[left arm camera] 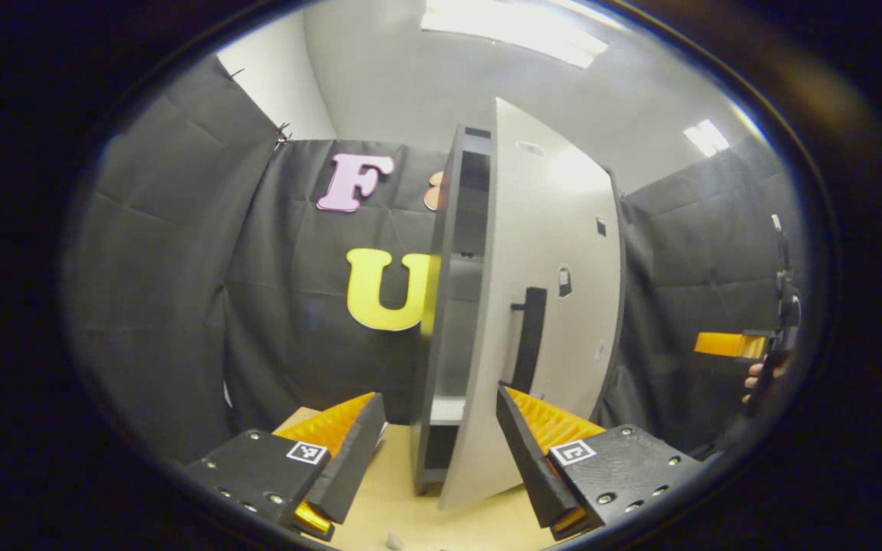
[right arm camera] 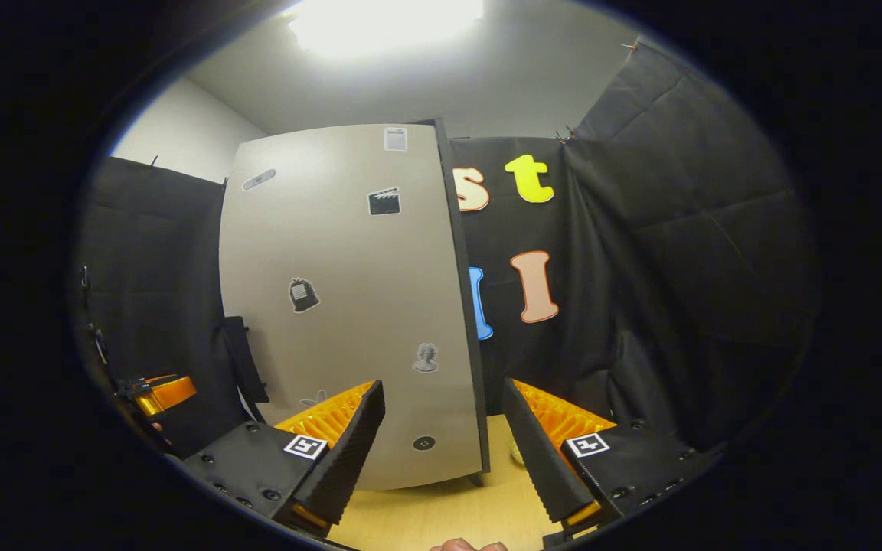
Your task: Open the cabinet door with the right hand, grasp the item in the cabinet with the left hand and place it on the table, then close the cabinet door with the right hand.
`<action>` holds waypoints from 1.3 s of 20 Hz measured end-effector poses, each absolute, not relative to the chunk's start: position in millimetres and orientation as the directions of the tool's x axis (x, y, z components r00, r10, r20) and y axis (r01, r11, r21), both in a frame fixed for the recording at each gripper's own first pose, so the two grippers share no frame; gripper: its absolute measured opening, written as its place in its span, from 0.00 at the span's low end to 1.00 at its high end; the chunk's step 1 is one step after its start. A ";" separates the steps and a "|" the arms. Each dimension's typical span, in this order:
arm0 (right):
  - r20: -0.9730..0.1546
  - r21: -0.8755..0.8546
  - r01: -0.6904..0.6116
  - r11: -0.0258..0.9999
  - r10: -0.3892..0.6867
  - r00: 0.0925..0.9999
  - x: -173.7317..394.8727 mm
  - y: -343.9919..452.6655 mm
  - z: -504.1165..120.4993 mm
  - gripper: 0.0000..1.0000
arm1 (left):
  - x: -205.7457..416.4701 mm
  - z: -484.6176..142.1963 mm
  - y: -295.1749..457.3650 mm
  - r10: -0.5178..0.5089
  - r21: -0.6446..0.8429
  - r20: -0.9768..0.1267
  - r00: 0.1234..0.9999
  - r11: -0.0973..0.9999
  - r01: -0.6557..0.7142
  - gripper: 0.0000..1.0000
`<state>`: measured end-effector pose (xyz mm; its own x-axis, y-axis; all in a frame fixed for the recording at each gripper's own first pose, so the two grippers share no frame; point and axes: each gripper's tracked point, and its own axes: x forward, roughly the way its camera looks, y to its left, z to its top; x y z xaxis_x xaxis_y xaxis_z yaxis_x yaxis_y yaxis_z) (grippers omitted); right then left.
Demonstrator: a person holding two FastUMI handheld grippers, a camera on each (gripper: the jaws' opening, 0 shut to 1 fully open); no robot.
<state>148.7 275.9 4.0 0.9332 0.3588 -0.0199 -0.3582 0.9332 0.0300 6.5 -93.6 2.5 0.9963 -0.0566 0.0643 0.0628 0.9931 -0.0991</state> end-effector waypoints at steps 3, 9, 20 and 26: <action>-0.019 0.057 -0.383 0.922 0.384 0.923 152.5 248.3 8.7 0.98 | 1.6 24.8 -109.1 -0.030 -0.089 0.113 0.993 0.995 0.040 0.90; -0.036 -0.024 -0.434 0.901 0.433 0.901 155.8 205.2 0.2 0.97 | -9.0 33.7 -147.4 0.061 -0.035 0.126 0.990 0.998 -0.057 0.87; -0.060 0.005 -0.470 0.883 0.469 0.881 161.3 203.3 0.7 0.98 | -26.3 27.1 -165.6 0.123 -0.015 0.114 0.986 0.992 -0.122 0.87; -0.030 -0.017 -0.497 0.868 0.496 0.868 165.6 227.2 7.2 0.92 | -24.9 29.8 -164.0 0.126 -0.005 0.122 0.985 0.992 -0.126 0.87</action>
<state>165.6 227.2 7.2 0.8677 0.4962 -0.0295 -0.4968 0.8677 -0.0167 -24.9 -164.0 29.8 0.9846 0.1258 0.1215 -0.1260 0.9920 -0.0053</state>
